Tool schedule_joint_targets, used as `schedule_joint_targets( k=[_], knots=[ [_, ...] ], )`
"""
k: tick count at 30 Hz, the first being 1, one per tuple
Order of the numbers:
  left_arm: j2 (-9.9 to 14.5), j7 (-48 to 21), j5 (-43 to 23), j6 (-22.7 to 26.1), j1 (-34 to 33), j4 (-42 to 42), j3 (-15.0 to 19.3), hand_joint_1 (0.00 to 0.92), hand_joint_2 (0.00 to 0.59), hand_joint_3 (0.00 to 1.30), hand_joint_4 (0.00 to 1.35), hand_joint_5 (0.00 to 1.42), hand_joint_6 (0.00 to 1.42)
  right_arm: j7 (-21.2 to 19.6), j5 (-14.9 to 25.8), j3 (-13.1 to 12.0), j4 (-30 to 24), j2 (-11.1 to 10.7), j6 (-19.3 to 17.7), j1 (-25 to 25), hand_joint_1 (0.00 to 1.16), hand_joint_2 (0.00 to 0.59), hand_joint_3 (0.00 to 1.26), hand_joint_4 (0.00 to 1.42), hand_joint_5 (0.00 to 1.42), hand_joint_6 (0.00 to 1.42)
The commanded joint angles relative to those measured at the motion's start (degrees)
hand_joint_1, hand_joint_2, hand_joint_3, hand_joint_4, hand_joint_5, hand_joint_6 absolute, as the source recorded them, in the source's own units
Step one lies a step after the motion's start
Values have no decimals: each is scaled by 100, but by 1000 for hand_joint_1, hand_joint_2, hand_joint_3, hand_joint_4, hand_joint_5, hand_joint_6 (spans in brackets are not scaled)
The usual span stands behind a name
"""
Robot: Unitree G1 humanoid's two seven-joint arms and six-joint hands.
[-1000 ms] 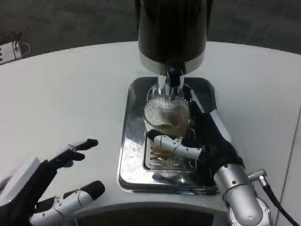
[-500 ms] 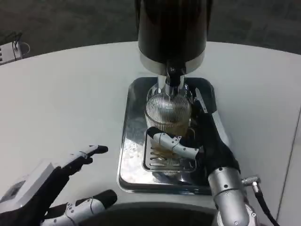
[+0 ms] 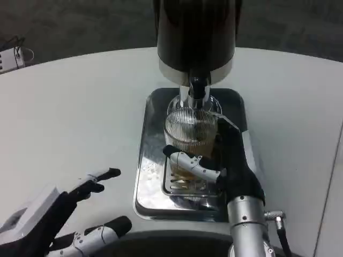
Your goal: Grasp the cup under the faucet to collect the drink, then remove the cup.
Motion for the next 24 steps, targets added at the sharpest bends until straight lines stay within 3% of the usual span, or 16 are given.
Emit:
schedule_joint_targets(
  k=[1, 7, 11, 18, 24],
  knots=[
    [-12, -28, -36, 38, 35, 28, -67, 61, 109, 215, 152, 230, 251, -202, 11, 2, 109, 187, -56, 104, 923, 239, 673, 796, 788, 647],
    [-1, -6, -58, -5, -55, 139, -112, 61, 109, 222, 163, 238, 253, -243, -6, 20, -134, 167, -126, 288, 939, 242, 954, 1128, 1163, 1102],
    [3, 16, -82, -48, -140, 252, -128, 61, 109, 223, 163, 238, 253, 43, 21, 111, -694, 88, -134, 694, 946, 233, 1085, 1273, 1309, 1250],
    [8, 49, -104, -157, -321, 459, -167, 61, 109, 223, 163, 238, 253, 815, 70, 249, -2084, -148, 92, 1667, 952, 233, 1169, 1372, 1417, 1362],
    [-2, 50, -97, -221, -480, 567, -222, 61, 109, 223, 163, 238, 253, 1405, 164, 293, -3275, -309, 323, 2373, 948, 232, 1190, 1396, 1424, 1392]
  ],
)
